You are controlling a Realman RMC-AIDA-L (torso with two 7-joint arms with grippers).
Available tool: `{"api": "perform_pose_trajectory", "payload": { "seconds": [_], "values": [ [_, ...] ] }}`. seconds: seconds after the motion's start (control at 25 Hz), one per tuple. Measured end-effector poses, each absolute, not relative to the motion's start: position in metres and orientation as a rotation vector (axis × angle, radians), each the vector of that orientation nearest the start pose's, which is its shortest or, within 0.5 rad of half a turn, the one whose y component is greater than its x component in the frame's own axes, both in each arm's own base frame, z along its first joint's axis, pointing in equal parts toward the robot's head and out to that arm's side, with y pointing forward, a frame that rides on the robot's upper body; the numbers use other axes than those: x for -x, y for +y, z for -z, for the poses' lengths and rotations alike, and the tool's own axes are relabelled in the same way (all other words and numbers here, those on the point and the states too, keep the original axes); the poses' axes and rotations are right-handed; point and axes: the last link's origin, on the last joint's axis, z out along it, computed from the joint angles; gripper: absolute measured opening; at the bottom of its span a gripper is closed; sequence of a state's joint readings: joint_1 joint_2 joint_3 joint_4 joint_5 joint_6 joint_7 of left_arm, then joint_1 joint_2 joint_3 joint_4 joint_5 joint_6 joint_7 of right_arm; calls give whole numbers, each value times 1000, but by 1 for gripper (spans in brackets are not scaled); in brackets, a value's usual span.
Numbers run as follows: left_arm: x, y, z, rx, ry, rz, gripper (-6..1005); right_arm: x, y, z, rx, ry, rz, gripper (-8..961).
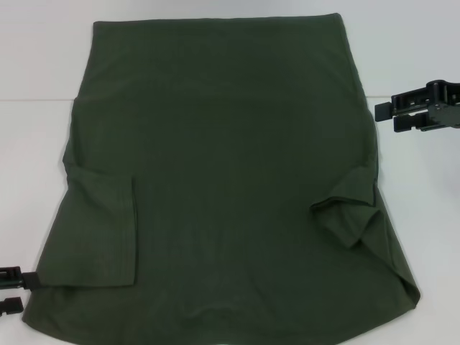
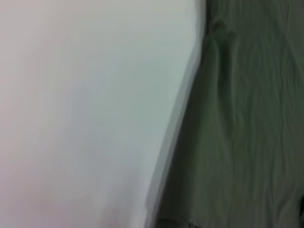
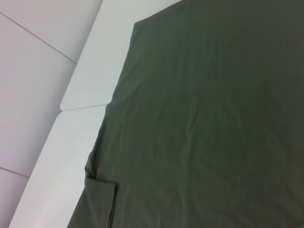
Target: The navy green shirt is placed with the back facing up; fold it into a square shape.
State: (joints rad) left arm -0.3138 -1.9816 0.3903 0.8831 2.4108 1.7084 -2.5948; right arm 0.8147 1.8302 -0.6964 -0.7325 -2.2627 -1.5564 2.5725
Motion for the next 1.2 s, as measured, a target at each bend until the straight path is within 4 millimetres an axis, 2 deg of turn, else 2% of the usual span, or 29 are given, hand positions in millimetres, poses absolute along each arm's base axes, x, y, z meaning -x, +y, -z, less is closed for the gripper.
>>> {"api": "perform_pose_trajectory", "payload": {
  "seconds": [0.76,1.0,1.2],
  "values": [
    [386,248,-76,-1962,2744,-539,616,-218,421,-104,2310,1704,-395,585],
    [383,256,-70,-1970,2728,-546,616,-219,421,-104,2311,1705,-394,580],
    [376,271,-62,-1988,2710,-548,616,-220,420,-105,2308,1708,-394,575]
  ]
}}
